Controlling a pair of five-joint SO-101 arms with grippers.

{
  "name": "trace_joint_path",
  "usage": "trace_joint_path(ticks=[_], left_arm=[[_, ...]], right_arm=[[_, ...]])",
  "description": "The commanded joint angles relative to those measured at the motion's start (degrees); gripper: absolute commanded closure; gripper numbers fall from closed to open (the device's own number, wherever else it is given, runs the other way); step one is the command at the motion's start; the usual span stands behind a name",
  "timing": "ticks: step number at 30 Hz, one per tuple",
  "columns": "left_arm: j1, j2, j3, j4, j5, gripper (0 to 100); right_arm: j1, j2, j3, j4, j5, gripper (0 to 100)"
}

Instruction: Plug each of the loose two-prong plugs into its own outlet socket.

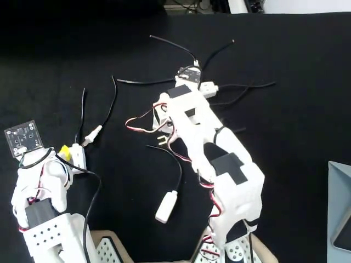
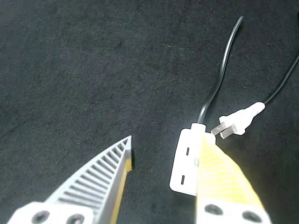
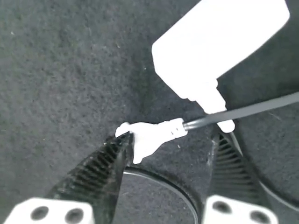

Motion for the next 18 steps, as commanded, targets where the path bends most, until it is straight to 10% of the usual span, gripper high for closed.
trace_joint_path(ticks=[1,18], left_arm=[[0.66,-0.53,-0.66,-1.23,-0.09,78],[0.66,-0.53,-0.57,-1.23,-0.09,78]], right_arm=[[-1.41,1.89,-3.21,-0.26,-0.79,73.4],[-3.69,7.69,-9.89,-0.18,-0.79,73.4]])
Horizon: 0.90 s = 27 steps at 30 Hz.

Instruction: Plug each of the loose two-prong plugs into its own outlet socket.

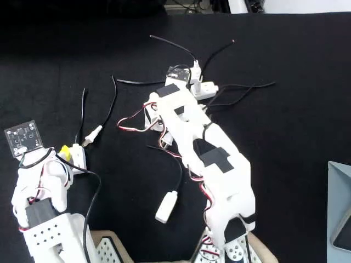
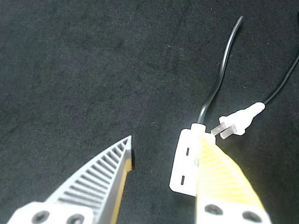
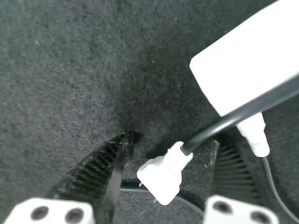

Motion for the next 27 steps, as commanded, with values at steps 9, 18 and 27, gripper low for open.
trace_joint_path(ticks=[9,18,27], left_arm=[[0.66,-0.53,-0.57,-1.32,-0.09,78],[0.66,-0.53,-0.57,-1.23,-0.09,78],[0.66,-0.53,-0.57,-1.32,-0.09,78]], right_arm=[[-2.2,-0.22,-3.3,2.2,-0.18,76.9],[-2.73,-0.31,-5.32,3.25,0.09,98.2],[0.7,-0.31,-11.65,12.22,8.35,98.7]])
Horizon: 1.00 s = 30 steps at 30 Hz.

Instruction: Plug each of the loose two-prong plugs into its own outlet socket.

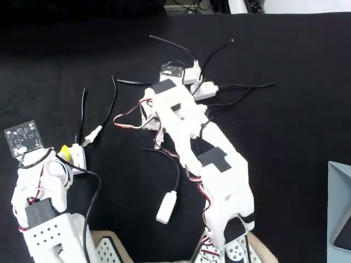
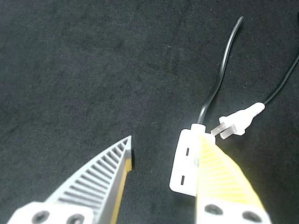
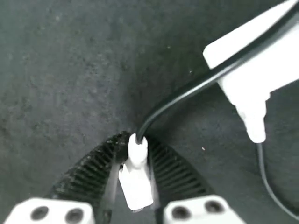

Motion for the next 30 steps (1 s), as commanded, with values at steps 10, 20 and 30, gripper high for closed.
trace_joint_path(ticks=[10,20,30], left_arm=[[0.66,-0.53,-0.57,-1.32,-0.09,78],[0.66,-0.53,-0.57,-1.32,-0.09,78],[0.75,-0.53,-0.57,-1.41,-0.09,78]], right_arm=[[5.36,-0.04,-4.53,4.75,22.33,98.2],[5.1,-0.04,-4.09,5.27,23.56,81.9],[4.48,-0.04,-4.09,10.02,17.93,81.9]])
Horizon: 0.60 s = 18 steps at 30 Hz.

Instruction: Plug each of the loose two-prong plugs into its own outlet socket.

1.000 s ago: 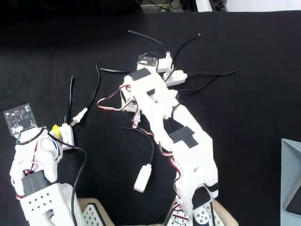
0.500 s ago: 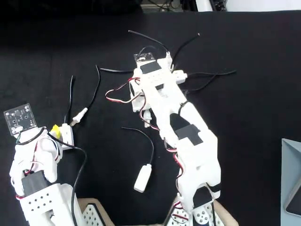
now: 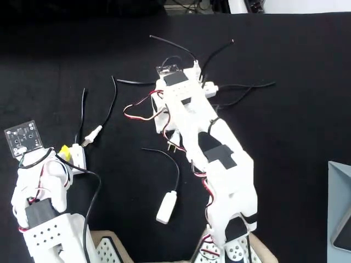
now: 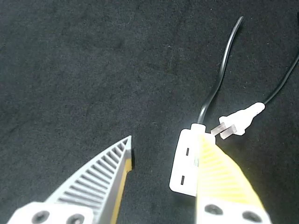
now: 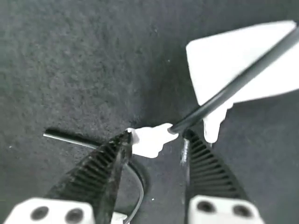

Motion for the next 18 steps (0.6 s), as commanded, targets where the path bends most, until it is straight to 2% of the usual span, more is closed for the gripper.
trace_joint_path(ticks=[1,14,18], left_arm=[[0.75,-0.53,-0.57,-1.41,-0.09,78],[0.75,-0.53,-0.57,-1.41,-0.09,78],[0.75,-0.53,-0.57,-1.41,-0.09,78]], right_arm=[[0.09,-0.4,-1.71,1.58,-4.13,81.9],[-3.43,-0.84,-11.74,12.57,-4.22,81.9],[-2.11,-0.48,-10.51,12.04,-3.87,87.3]])
